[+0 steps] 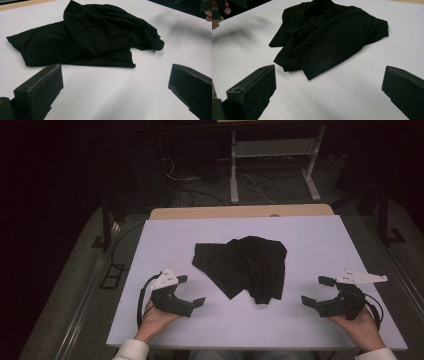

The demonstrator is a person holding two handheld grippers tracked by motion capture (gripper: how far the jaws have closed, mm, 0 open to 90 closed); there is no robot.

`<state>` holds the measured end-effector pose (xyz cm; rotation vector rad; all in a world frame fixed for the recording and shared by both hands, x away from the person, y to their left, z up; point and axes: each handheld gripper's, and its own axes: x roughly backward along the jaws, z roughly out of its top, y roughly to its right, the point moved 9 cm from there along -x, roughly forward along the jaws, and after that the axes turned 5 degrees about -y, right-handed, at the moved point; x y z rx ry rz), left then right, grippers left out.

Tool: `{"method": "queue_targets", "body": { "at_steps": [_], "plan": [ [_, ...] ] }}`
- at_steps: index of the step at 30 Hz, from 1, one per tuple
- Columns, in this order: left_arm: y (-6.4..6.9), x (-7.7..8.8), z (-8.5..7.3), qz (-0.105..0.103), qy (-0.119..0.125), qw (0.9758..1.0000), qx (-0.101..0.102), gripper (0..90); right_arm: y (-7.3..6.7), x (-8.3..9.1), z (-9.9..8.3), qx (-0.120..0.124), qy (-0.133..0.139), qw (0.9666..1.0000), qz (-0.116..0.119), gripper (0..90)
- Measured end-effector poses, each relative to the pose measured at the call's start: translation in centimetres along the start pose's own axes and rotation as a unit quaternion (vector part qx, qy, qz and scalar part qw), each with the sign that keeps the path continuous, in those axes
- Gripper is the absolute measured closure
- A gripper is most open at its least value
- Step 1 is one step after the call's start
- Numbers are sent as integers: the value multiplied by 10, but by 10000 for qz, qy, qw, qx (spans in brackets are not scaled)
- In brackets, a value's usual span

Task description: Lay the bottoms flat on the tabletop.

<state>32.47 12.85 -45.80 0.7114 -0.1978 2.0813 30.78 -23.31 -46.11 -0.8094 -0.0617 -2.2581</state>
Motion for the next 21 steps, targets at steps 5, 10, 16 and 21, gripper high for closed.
{"method": "queue_targets", "body": {
  "at_steps": [5,10,16,21],
  "plan": [
    [3,-4,1,-33,-102,9999,-92,1,0,-1,3,-48,16,10000,-13,0],
    [4,-8,2,-63,-177,9997,-131,1,-2,-5,10,-19,-57,10000,30,0],
    [3,-13,13,-83,-172,9996,-196,1,-3,-8,23,-32,-130,9998,120,0],
    [2,-16,25,-65,-147,9995,-290,1,-3,-9,34,43,-132,9998,153,0]
  ]
}}
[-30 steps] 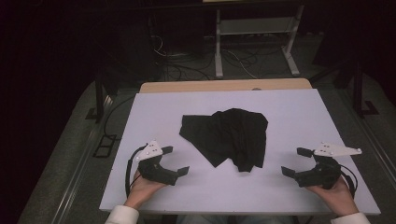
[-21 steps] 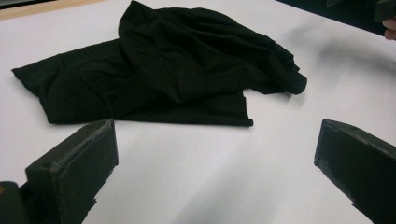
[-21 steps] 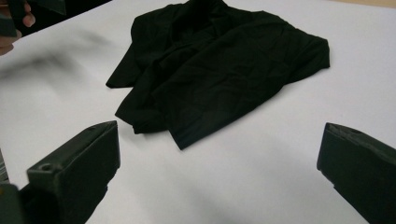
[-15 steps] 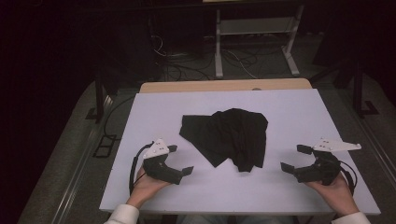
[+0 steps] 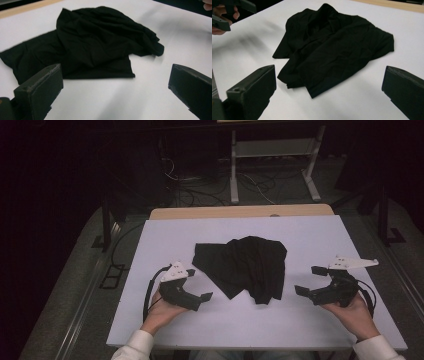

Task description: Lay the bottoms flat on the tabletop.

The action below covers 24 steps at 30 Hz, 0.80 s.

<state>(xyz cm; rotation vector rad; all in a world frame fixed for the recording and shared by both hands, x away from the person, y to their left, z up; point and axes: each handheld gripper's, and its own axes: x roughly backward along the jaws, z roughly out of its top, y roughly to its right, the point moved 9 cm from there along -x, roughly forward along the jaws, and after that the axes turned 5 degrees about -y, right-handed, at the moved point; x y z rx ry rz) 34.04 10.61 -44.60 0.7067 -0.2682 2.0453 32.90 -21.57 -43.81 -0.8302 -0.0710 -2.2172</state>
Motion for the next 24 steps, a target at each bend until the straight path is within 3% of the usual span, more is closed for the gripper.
{"method": "queue_targets", "body": {
  "at_steps": [8,14,17,24],
  "plan": [
    [-7,-5,13,8,56,10000,10,1,7,-2,15,-21,-39,10000,45,0],
    [-12,-8,15,38,54,10000,-8,1,11,-6,19,-17,-68,10000,30,0],
    [-17,-9,17,44,187,9998,54,2,14,-9,23,10,-84,10000,28,0],
    [-22,-15,19,52,150,9998,102,2,16,-17,32,54,-86,9999,52,0]
  ]
}}
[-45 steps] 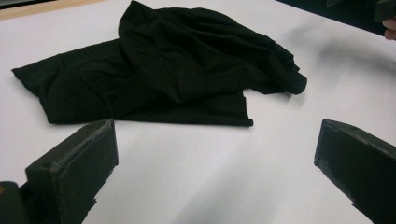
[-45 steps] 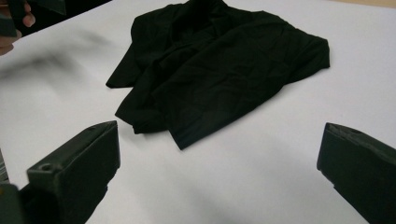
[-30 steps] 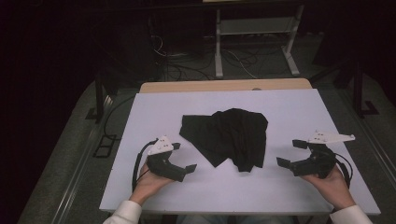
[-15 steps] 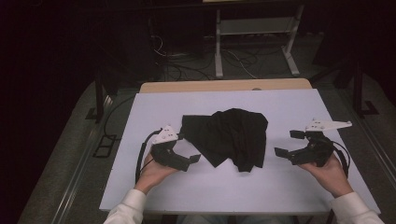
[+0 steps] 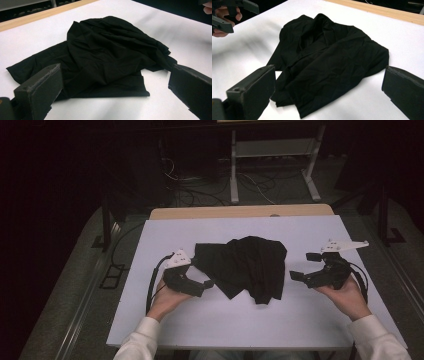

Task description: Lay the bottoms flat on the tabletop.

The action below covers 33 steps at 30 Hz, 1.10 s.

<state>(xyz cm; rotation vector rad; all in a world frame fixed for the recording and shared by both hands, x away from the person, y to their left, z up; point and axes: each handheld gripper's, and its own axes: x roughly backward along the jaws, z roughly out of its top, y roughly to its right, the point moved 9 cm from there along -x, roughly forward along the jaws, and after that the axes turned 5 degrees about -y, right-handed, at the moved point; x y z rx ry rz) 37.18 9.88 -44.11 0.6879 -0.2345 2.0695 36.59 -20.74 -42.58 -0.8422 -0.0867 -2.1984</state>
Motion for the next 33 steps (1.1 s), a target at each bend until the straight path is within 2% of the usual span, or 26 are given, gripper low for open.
{"method": "queue_targets", "body": {
  "at_steps": [5,13,20,23,25,33],
  "plan": [
    [-3,-7,1,-19,-30,10000,37,2,2,-9,4,40,-31,10000,-1,0],
    [-7,-21,-3,-63,-136,9998,134,2,8,-23,3,-37,-105,9999,-2,0],
    [-9,-31,-4,-97,-85,9997,216,2,11,-36,1,-101,-157,9998,10,0],
    [-11,-36,-6,-107,-135,9996,239,2,12,-39,1,-93,-123,9999,-17,0],
    [-12,-39,-7,-134,-163,9994,278,2,12,-44,0,-167,-72,9998,50,0],
    [-23,-52,-10,-95,-204,9987,448,2,15,-54,-5,-208,-162,9996,79,0]
  ]
}}
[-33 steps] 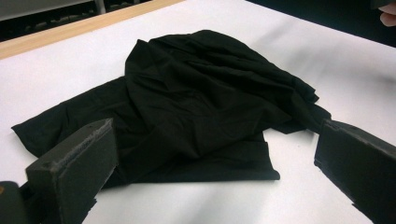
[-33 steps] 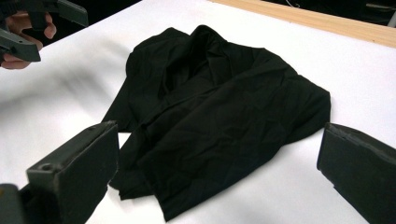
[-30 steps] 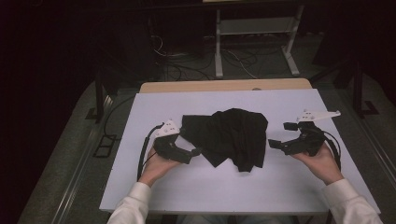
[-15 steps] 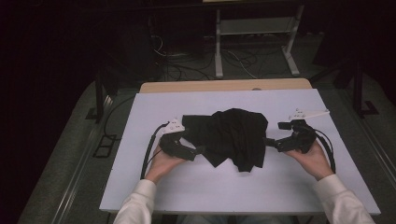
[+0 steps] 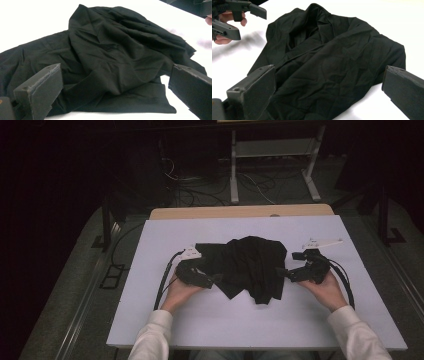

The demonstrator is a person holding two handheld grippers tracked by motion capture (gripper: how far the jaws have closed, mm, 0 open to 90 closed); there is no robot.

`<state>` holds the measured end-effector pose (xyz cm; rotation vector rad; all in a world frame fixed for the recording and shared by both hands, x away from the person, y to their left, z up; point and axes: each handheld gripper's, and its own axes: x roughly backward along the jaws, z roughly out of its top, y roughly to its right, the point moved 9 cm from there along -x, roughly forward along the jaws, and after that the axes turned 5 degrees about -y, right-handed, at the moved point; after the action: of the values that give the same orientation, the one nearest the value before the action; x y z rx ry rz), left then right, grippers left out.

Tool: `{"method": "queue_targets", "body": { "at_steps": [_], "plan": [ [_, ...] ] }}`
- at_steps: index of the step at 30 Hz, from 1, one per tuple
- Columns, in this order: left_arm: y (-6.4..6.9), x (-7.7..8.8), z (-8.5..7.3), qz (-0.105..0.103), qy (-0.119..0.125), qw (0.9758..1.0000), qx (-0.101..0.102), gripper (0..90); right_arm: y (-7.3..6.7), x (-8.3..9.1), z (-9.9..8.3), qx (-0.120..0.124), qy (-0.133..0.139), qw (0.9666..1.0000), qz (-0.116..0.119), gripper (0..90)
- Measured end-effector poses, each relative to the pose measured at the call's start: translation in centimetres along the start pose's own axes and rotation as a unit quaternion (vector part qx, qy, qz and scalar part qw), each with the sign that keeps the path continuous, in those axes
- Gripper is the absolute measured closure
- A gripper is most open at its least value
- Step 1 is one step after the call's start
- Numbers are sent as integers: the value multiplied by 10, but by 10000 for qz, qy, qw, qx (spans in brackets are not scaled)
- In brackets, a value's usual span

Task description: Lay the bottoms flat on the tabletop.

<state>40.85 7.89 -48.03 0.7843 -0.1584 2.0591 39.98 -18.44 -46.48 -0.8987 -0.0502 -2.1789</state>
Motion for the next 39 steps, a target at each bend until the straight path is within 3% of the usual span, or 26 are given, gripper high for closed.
{"method": "queue_targets", "body": {
  "at_steps": [8,15,19,25,28,29,30,35,36,37,39],
  "plan": [
    [-2,-15,-1,-76,-78,9999,76,4,1,-9,-8,-46,-84,10000,29,0],
    [5,-21,-7,-80,-349,9992,-174,77,-6,-15,-14,-74,-209,9996,181,0],
    [11,-22,-11,-219,-500,9982,-237,105,-11,-19,-20,-53,-279,9992,264,0],
    [8,-31,-13,-56,-629,9975,-324,177,-20,-28,-26,26,-503,9979,413,0],
    [4,-33,-15,150,-707,9966,-391,308,-25,-32,-30,118,-647,9964,531,33],
    [3,-33,-16,156,-748,9961,-451,388,-31,-32,-33,149,-709,9948,717,80],
    [1,-32,-17,233,-769,9956,-493,388,-31,-32,-33,149,-709,9948,717,80],
    [-3,-30,-18,287,-843,9944,-564,613,-40,-36,-40,361,-913,9914,869,160],
    [-3,-30,-19,266,-873,9942,-567,716,-40,-40,-45,461,-1068,9897,838,246],
    [-4,-30,-19,260,-906,9937,-610,769,-40,-41,-45,525,-1063,9895,833,303],
    [-4,-30,-18,240,-961,9933,-601,841,-39,-41,-44,598,-1052,9901,708,513]
  ]
}}
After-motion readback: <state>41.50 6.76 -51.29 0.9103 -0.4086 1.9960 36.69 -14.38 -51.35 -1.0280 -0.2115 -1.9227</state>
